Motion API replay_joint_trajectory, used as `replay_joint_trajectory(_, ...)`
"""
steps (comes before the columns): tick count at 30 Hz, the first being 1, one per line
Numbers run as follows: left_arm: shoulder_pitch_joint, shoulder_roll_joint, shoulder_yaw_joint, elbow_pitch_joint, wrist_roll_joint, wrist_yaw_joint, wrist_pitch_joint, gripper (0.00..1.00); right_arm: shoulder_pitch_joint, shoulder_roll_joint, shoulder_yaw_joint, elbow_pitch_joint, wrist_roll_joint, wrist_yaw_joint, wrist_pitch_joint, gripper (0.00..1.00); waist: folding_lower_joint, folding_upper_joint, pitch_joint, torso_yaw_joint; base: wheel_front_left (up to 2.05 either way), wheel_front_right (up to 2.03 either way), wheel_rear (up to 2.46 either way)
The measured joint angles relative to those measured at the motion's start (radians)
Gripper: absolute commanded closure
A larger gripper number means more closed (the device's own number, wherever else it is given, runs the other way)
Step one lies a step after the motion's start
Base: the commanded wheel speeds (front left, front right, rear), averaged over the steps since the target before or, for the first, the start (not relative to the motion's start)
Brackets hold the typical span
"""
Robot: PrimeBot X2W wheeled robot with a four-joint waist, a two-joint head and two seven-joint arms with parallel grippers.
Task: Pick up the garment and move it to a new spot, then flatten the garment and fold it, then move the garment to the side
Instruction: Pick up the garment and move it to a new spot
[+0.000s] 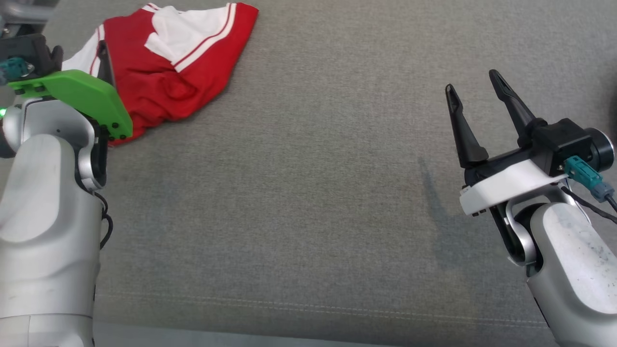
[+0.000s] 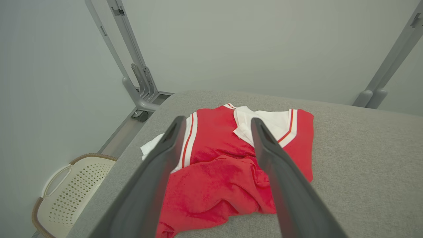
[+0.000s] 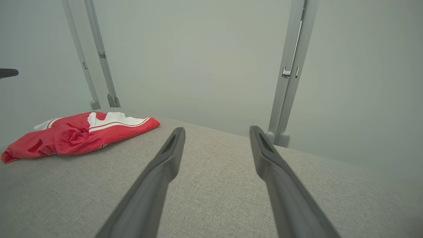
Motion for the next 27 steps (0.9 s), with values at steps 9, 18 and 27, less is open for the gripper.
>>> replay_joint_trajectory(9, -0.074, 0.007, 0.061, 0.137, -0.009, 0.015, 0.049, 0.0, -0.048, -0.006, 0.015, -0.031, -0.01, 0.025, 0.021, 0.0, 0.0, 0.0, 0.089, -0.101, 0.0, 0.0, 0.0)
replay_joint_trajectory(18, -0.118, -0.004, 0.099, 0.28, 0.016, 0.02, 0.081, 0.0, -0.065, -0.015, 0.019, -0.035, -0.017, 0.032, 0.021, 0.0, 0.0, 0.0, 0.154, -0.166, 0.0, 0.0, 0.0)
replay_joint_trajectory(27, -0.163, 0.016, 0.211, 0.393, 0.077, 0.02, 0.089, 0.0, -0.066, -0.014, 0.033, -0.03, -0.017, 0.041, 0.03, 0.0, 0.0, 0.0, 0.164, -0.184, 0.0, 0.0, 0.0)
